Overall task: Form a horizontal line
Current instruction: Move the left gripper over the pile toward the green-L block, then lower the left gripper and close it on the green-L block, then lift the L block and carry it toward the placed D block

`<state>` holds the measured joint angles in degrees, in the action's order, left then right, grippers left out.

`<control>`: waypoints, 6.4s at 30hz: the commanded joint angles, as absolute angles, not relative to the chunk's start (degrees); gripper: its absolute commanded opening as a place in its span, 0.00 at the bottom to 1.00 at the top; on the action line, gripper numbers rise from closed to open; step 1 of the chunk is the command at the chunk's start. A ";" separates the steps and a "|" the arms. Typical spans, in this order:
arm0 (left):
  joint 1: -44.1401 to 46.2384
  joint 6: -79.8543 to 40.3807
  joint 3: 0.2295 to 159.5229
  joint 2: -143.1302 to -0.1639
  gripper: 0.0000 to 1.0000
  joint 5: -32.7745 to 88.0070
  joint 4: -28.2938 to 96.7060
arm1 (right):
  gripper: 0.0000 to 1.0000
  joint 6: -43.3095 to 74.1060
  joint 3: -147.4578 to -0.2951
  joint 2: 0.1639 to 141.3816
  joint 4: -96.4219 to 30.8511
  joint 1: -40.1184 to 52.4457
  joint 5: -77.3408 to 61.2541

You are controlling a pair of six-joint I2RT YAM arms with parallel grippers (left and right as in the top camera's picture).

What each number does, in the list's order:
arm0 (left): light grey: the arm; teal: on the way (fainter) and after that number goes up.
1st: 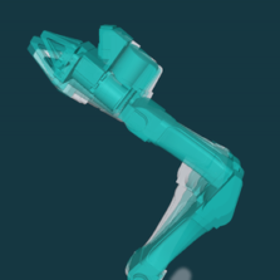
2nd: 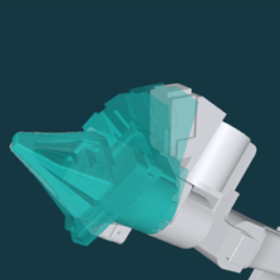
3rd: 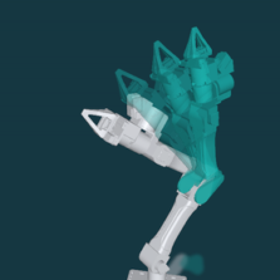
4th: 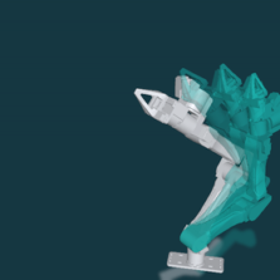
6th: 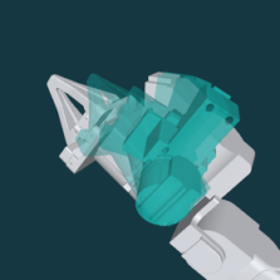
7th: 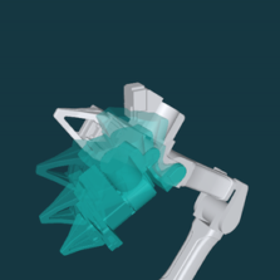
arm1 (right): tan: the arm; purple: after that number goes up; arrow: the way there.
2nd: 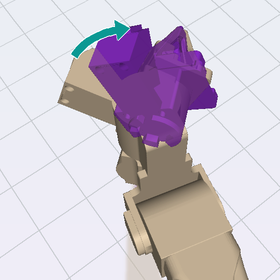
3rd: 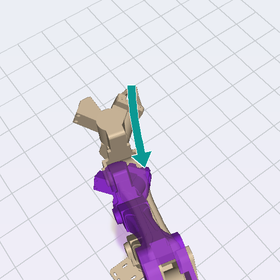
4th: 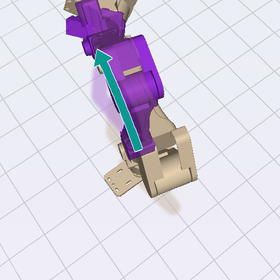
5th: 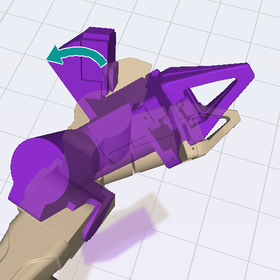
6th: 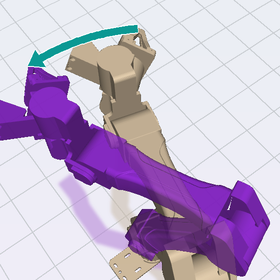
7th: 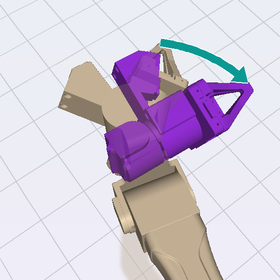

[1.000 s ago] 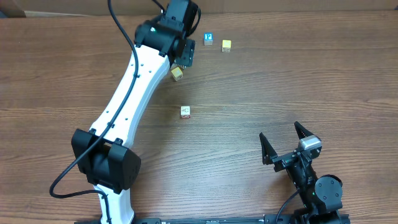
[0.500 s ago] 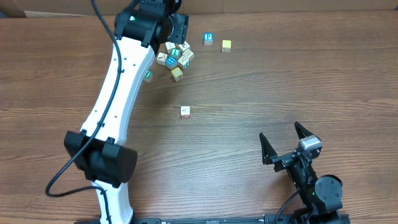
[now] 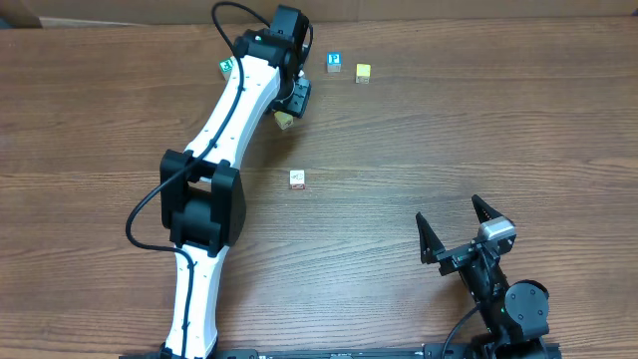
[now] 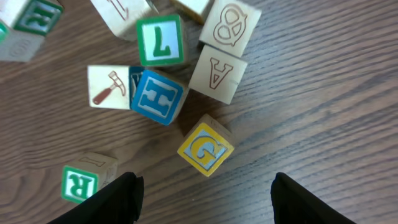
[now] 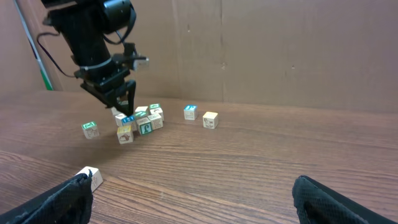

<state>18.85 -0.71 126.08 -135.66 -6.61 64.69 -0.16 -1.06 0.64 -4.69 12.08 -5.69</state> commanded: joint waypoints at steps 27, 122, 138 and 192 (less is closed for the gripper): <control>18.79 -1.23 125.69 -141.97 0.53 -3.97 62.96 | 1.00 0.16 -0.47 0.16 -4.40 11.88 -5.26; 19.84 -14.48 122.30 -142.08 0.38 -5.13 65.12 | 1.00 0.16 -0.47 0.16 -4.40 11.88 -5.26; 19.86 -10.28 122.41 -141.99 0.32 -5.08 64.03 | 1.00 0.16 -0.47 0.16 -4.40 11.88 -5.26; 26.68 -19.70 125.71 -120.55 0.04 17.56 74.24 | 1.00 0.16 -0.47 0.16 -4.40 11.88 -5.23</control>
<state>25.21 -19.38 125.99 -119.92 15.97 73.56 -0.16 -1.06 0.62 -4.71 12.08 -5.69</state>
